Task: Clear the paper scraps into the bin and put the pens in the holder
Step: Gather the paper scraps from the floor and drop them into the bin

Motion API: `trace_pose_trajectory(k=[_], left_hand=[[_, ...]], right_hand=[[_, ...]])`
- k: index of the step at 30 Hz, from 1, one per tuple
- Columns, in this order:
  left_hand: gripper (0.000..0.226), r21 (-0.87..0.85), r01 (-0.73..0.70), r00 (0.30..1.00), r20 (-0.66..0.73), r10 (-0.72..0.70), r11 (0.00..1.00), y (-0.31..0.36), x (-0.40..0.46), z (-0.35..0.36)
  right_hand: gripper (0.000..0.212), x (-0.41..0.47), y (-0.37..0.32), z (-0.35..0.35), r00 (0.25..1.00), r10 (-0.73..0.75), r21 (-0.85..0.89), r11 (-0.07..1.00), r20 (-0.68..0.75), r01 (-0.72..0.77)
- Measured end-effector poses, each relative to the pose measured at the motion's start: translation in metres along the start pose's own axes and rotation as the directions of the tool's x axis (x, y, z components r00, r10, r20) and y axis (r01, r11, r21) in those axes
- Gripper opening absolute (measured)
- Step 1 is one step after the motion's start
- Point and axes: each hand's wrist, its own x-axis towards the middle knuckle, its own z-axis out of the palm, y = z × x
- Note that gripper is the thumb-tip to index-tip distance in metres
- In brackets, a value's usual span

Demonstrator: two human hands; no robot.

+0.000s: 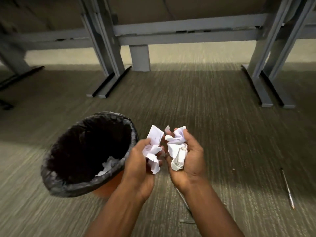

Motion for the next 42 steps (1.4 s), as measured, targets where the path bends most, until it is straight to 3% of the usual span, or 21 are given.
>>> trace_pose_trajectory(k=[5, 8, 11, 16, 22, 25, 27, 31, 34, 38, 40, 42], left_hand=[[0.05, -0.152, -0.112, 0.992, -0.08, 0.101, 0.982, 0.047, -0.012, -0.023], [0.037, -0.231, -0.13, 0.987, -0.12, 0.105, 0.964, 0.077, -0.015, -0.046], [0.035, -0.298, -0.145, 0.977, -0.193, 0.089, 0.944, 0.1, -0.016, -0.072], [0.056, -0.41, -0.094, 0.977, -0.211, 0.006, 0.907, 0.119, -0.011, -0.112], [0.072, -0.491, -0.142, 0.931, -0.361, -0.052, 0.86, 0.12, 0.001, -0.137], [0.079, -0.422, -0.087, 0.939, -0.338, -0.067, 0.902, 0.115, 0.008, -0.143], [0.082, -0.382, -0.074, 0.943, -0.326, -0.059, 0.921, 0.113, 0.011, -0.145], [0.081, -0.327, -0.115, 0.964, -0.266, 0.025, 0.938, 0.106, 0.016, -0.135], [0.075, -0.216, -0.188, 0.98, -0.112, 0.167, 0.958, 0.096, 0.013, -0.116], [0.07, 0.13, -0.284, 0.953, 0.144, 0.265, 0.95, 0.075, -0.001, -0.079], [0.064, 0.343, -0.333, 0.933, 0.252, 0.255, 0.878, 0.048, -0.006, -0.061], [0.049, 0.555, -0.373, 0.911, 0.369, 0.182, 0.744, 0.014, -0.005, -0.051]], right_hand=[[0.023, 0.006, 0.047, 0.062, 0.994, 0.102, -0.127, 0.987, 0.041, -0.096], [0.029, 0.013, 0.083, 0.096, 0.985, 0.174, -0.219, 0.962, 0.014, -0.166], [0.046, 0.021, 0.115, 0.117, 0.963, 0.264, -0.271, 0.924, -0.061, -0.271], [0.046, 0.03, 0.146, 0.125, 0.912, 0.346, -0.369, 0.836, -0.22, -0.406], [0.078, 0.037, 0.156, 0.114, 0.861, 0.416, -0.344, 0.794, -0.293, -0.501], [0.058, 0.032, 0.15, 0.115, 0.832, 0.476, -0.234, 0.807, -0.286, -0.542], [0.063, 0.03, 0.141, 0.117, 0.832, 0.503, -0.214, 0.808, -0.233, -0.549], [0.075, 0.029, 0.121, 0.099, 0.893, 0.436, -0.234, 0.862, -0.113, -0.45], [0.069, 0.022, 0.088, 0.071, 0.946, 0.322, -0.177, 0.93, -0.031, -0.322], [0.06, 0.007, 0.047, 0.014, 0.989, 0.142, -0.164, 0.975, -0.044, -0.147], [0.057, 0.0, 0.031, -0.017, 0.993, 0.075, -0.178, 0.98, -0.091, -0.09], [0.055, -0.004, 0.02, -0.049, 0.987, 0.026, -0.208, 0.976, -0.159, -0.059]])
